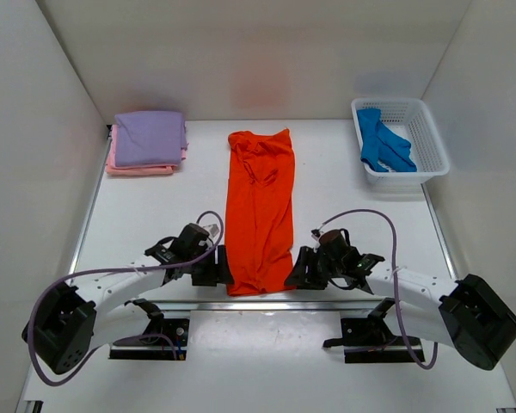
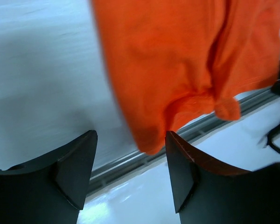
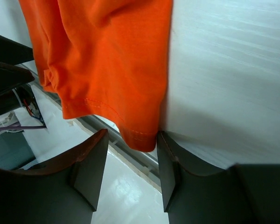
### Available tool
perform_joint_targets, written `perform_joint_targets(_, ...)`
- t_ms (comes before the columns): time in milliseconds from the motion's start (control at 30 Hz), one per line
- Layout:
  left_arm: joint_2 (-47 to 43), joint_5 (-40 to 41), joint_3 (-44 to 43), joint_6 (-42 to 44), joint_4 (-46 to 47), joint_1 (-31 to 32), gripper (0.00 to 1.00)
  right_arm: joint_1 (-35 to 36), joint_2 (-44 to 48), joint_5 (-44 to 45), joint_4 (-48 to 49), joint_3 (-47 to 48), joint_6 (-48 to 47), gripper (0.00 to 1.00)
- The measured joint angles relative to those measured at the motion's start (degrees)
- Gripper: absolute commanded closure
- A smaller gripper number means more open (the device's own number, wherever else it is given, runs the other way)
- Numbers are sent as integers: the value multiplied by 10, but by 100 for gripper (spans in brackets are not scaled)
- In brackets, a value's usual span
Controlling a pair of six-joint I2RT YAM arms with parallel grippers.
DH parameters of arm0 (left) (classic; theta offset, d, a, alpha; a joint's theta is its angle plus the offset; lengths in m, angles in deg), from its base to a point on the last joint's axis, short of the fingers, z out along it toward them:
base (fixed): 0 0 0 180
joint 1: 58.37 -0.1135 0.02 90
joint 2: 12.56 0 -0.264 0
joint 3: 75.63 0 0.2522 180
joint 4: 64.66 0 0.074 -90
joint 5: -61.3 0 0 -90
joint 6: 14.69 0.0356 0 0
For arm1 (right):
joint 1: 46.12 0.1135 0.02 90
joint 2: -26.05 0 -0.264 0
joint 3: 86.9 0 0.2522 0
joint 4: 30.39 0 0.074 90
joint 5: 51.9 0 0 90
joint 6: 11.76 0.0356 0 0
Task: Fold and stack the t-shirts
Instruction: Grab the bottom of the folded rectangular tshirt with both arms, then fold the folded rectangular tshirt in 1/3 of the way
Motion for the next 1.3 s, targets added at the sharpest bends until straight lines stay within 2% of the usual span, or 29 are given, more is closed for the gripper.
perform_joint_targets(33, 9, -1, 0, -10, 16, 8, 32, 2, -9, 0, 6, 3, 0, 59)
perform_joint_targets(67, 16, -1, 0, -18, 30, 14, 47, 5, -16, -2, 12, 4, 2, 69)
perform_joint_targets(100, 23, 0, 0, -28, 44, 22, 78, 6, -23, -3, 18, 5, 1, 77)
perform_joint_targets(133, 30, 1, 3, -37, 57, 30, 94, 9, -30, -3, 21, 4, 3, 90)
perform_joint_targets(167, 39, 3, 6, -41, 64, 37, 100, 9, -37, -3, 21, 4, 4, 100)
perform_joint_targets(367, 48, -3, 14, -47, 70, 47, 100, 28, -46, -6, 16, 3, 8, 100)
perform_joint_targets(600, -37, -13, 56, -38, 28, 37, 100, 57, -2, -28, -28, -12, 11, 100)
perform_joint_targets(833, -32, -46, 44, -9, -12, -16, 100, 15, -18, -77, -60, 2, -12, 100)
perform_joint_targets(933, 3, -61, -12, 18, -38, -56, 100, -20, -50, -102, -97, 63, -39, 99)
perform_joint_targets(1067, 68, -87, -132, 56, -56, -122, 100, -89, -101, -137, -126, 183, -85, 100)
perform_joint_targets(1267, 252, -118, -352, 113, -53, -196, 100, -187, -264, -175, -166, 403, -164, 100)
perform_joint_targets(1300, 286, -121, -381, 118, -53, -206, 97, -199, -300, -178, -178, 445, -177, 97)
